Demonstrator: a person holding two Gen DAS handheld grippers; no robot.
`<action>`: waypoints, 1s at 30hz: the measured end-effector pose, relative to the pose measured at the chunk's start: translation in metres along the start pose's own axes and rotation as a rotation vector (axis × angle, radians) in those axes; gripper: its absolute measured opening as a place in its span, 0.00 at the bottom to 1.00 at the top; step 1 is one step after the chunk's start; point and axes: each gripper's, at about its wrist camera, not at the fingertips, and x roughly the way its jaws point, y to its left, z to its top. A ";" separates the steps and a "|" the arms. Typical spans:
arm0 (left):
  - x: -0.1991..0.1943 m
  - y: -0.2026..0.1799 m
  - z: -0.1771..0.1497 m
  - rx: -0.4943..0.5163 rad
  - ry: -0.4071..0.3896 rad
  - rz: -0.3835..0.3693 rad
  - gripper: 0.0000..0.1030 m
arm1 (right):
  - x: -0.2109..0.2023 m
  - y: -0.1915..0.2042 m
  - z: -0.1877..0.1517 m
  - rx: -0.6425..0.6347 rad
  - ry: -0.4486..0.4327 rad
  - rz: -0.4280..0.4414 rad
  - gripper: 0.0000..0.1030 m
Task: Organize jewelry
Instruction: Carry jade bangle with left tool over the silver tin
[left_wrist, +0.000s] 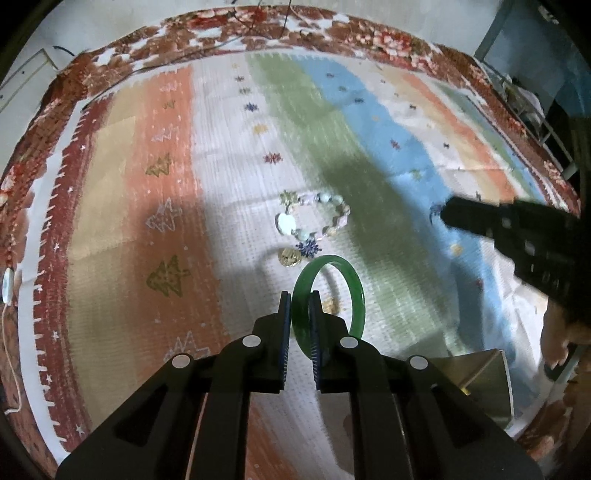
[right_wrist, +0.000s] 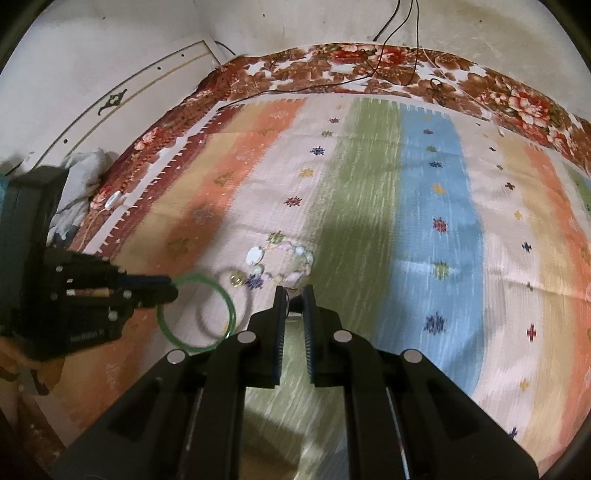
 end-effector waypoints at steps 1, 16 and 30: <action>-0.002 0.000 0.000 -0.002 -0.006 0.000 0.09 | -0.005 0.002 -0.004 -0.003 -0.003 -0.002 0.10; -0.060 -0.034 -0.026 0.039 -0.128 -0.026 0.10 | -0.067 0.018 -0.037 -0.031 -0.121 -0.052 0.10; -0.099 -0.057 -0.072 0.052 -0.204 -0.078 0.10 | -0.104 0.039 -0.088 -0.017 -0.156 0.002 0.10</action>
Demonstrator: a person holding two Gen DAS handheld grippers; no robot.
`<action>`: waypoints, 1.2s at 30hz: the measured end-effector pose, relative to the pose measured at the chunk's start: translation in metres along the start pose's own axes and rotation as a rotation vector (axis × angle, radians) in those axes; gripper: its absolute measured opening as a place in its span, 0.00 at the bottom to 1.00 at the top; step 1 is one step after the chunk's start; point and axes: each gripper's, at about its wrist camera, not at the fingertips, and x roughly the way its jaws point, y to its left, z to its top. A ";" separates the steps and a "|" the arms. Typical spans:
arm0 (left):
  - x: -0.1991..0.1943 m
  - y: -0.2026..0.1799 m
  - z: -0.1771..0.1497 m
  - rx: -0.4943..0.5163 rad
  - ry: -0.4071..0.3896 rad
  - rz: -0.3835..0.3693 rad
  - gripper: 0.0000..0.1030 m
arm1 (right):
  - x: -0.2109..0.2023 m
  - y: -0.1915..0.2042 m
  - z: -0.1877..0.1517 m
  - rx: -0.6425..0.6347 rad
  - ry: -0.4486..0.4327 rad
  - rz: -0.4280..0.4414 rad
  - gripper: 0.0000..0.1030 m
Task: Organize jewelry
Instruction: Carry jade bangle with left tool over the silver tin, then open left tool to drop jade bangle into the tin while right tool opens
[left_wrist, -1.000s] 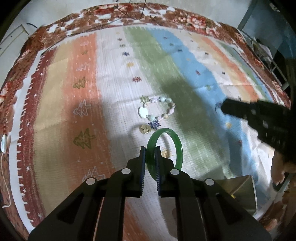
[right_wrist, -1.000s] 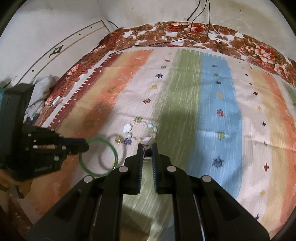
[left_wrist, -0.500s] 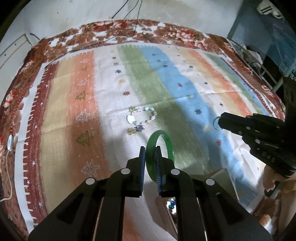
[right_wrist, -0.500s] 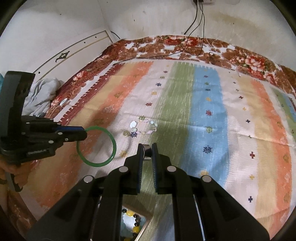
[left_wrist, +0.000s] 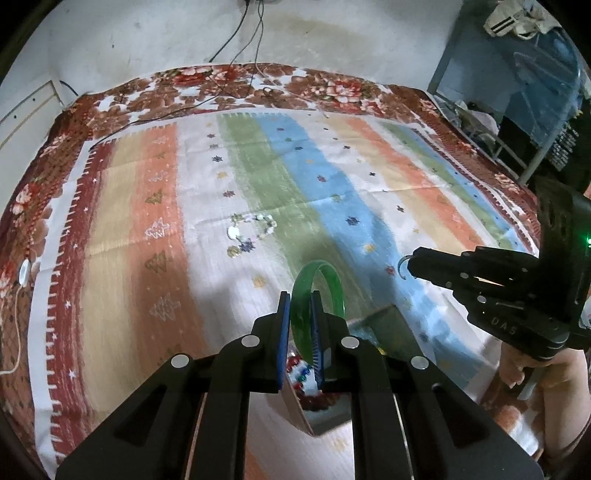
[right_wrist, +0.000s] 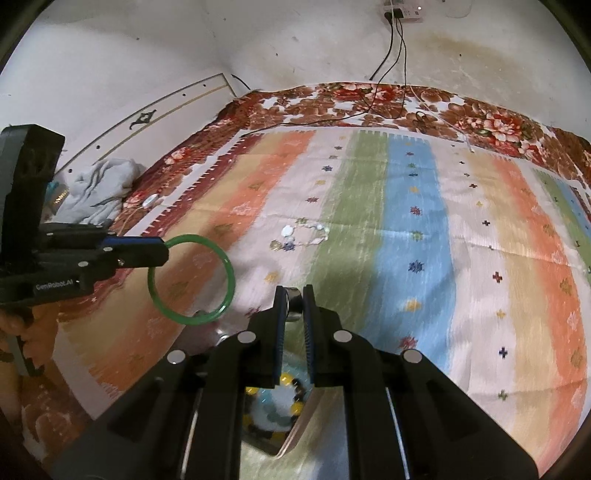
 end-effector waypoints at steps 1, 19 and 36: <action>-0.002 -0.002 -0.003 0.002 -0.001 -0.004 0.10 | -0.001 0.002 -0.003 0.001 0.001 0.005 0.10; -0.006 -0.027 -0.039 0.035 0.022 -0.022 0.10 | -0.013 0.027 -0.041 -0.025 0.034 0.043 0.10; -0.006 -0.036 -0.045 0.054 0.050 -0.041 0.11 | -0.006 0.028 -0.043 -0.029 0.079 0.056 0.13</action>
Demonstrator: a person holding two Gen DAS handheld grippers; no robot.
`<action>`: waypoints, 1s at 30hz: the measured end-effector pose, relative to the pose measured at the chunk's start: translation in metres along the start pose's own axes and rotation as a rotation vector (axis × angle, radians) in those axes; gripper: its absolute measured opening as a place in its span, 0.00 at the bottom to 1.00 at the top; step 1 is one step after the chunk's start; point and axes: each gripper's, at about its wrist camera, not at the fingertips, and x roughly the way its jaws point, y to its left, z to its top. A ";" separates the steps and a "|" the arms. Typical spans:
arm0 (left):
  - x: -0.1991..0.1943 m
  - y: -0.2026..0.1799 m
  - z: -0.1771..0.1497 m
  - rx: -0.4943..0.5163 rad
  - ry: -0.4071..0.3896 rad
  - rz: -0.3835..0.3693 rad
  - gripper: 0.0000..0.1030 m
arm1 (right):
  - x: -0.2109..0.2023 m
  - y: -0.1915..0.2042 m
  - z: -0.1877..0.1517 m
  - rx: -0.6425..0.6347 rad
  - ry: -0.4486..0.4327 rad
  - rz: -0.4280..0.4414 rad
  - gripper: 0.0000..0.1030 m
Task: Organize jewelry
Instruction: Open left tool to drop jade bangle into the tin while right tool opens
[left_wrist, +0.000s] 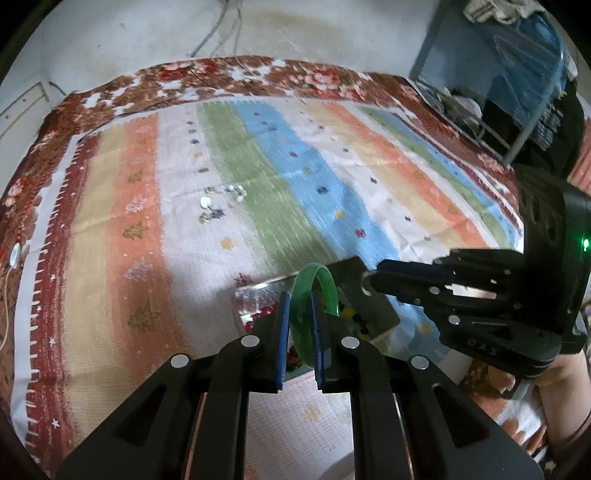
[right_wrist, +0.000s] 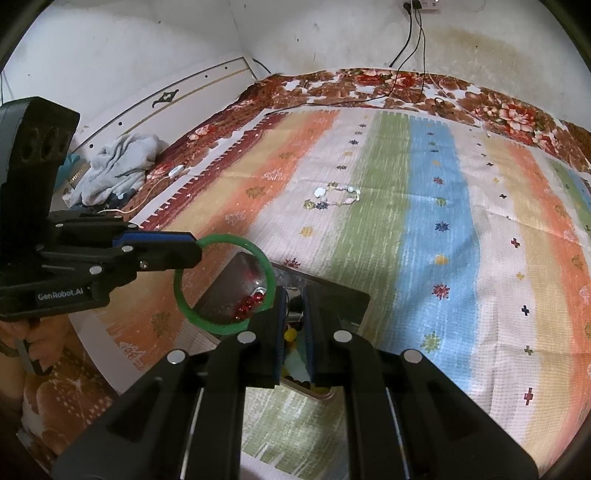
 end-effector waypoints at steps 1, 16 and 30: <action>0.003 -0.001 0.000 0.000 0.010 0.001 0.12 | 0.004 0.000 0.000 -0.002 0.026 -0.008 0.28; 0.004 0.009 0.004 -0.001 -0.006 0.111 0.37 | 0.001 -0.013 0.005 0.037 -0.011 -0.070 0.48; 0.023 0.040 0.021 -0.053 0.018 0.160 0.52 | 0.014 -0.033 0.029 0.068 -0.023 -0.085 0.53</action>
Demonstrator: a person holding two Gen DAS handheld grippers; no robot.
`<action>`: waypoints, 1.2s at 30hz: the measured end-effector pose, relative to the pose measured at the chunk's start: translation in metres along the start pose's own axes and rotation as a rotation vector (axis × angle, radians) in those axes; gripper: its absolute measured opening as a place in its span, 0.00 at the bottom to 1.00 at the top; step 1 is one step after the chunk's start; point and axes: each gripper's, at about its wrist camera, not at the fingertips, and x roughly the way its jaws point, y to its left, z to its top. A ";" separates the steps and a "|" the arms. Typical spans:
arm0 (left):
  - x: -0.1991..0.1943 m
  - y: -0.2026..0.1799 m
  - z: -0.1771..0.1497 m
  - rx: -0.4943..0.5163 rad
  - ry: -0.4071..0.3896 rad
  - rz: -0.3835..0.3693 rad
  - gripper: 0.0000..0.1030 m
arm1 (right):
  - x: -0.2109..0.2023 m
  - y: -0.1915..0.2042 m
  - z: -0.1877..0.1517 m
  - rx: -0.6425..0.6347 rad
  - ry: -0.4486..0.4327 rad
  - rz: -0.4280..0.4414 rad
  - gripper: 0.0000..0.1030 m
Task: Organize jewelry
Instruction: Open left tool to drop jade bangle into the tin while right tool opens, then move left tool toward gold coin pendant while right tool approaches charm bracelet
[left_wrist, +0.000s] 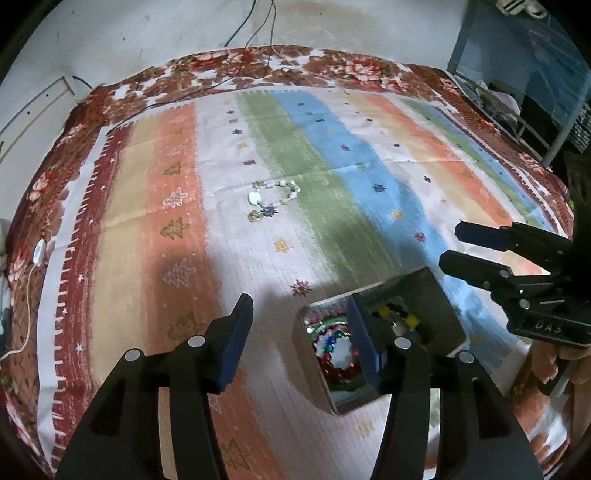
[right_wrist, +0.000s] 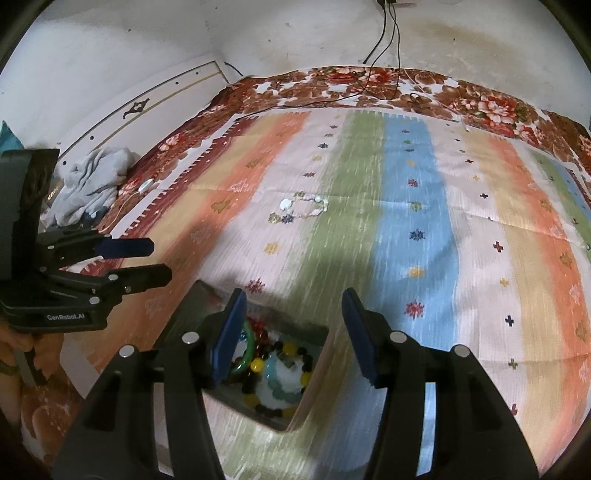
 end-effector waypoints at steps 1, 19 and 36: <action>0.004 0.001 0.003 0.003 0.003 0.007 0.52 | 0.003 -0.001 0.002 0.001 0.004 -0.002 0.53; 0.049 0.016 0.033 0.035 0.060 0.066 0.54 | 0.036 -0.023 0.038 0.001 0.020 -0.014 0.53; 0.083 0.026 0.052 0.050 0.095 0.097 0.57 | 0.079 -0.048 0.067 0.057 0.059 -0.011 0.54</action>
